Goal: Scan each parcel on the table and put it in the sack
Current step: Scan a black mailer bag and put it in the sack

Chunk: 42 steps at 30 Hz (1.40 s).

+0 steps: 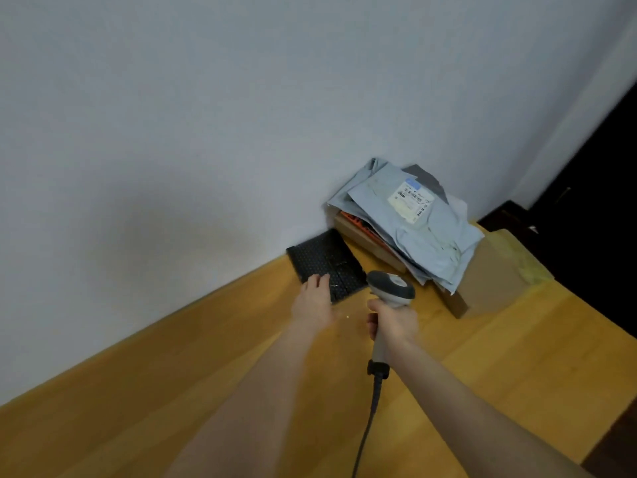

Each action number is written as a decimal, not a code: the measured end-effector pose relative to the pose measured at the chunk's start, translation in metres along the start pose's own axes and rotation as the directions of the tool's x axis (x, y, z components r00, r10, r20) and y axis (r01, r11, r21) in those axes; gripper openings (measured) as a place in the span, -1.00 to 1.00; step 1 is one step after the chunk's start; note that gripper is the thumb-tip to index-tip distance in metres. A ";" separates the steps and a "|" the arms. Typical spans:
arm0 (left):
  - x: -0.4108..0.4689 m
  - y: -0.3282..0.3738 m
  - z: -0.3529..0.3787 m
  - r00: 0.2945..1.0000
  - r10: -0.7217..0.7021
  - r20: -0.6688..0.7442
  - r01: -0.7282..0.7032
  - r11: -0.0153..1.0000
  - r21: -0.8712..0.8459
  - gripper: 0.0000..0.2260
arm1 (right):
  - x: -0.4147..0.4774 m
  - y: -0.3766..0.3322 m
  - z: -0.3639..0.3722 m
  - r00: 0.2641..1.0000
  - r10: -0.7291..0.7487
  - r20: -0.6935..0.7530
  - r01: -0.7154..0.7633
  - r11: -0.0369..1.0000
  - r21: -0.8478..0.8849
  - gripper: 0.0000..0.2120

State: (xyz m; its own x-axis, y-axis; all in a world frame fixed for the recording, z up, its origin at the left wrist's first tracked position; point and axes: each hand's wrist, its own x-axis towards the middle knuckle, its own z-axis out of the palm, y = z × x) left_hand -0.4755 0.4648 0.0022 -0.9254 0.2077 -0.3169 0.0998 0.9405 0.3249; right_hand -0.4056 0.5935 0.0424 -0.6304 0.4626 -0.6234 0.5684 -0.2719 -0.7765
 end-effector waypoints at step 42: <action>-0.170 -0.175 0.014 0.822 -0.563 0.088 0.518 0.675 -0.525 -0.80 | -0.075 0.114 0.031 0.939 0.274 0.209 -0.242 0.956 -0.167 -0.72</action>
State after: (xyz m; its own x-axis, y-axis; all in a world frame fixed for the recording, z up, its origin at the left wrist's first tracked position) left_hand -0.3304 0.2686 -0.0137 -0.7848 -0.3346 -0.5217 -0.6040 0.6017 0.5226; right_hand -0.3094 0.5018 -0.0024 -0.5466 0.1835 -0.8171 0.7839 -0.2312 -0.5763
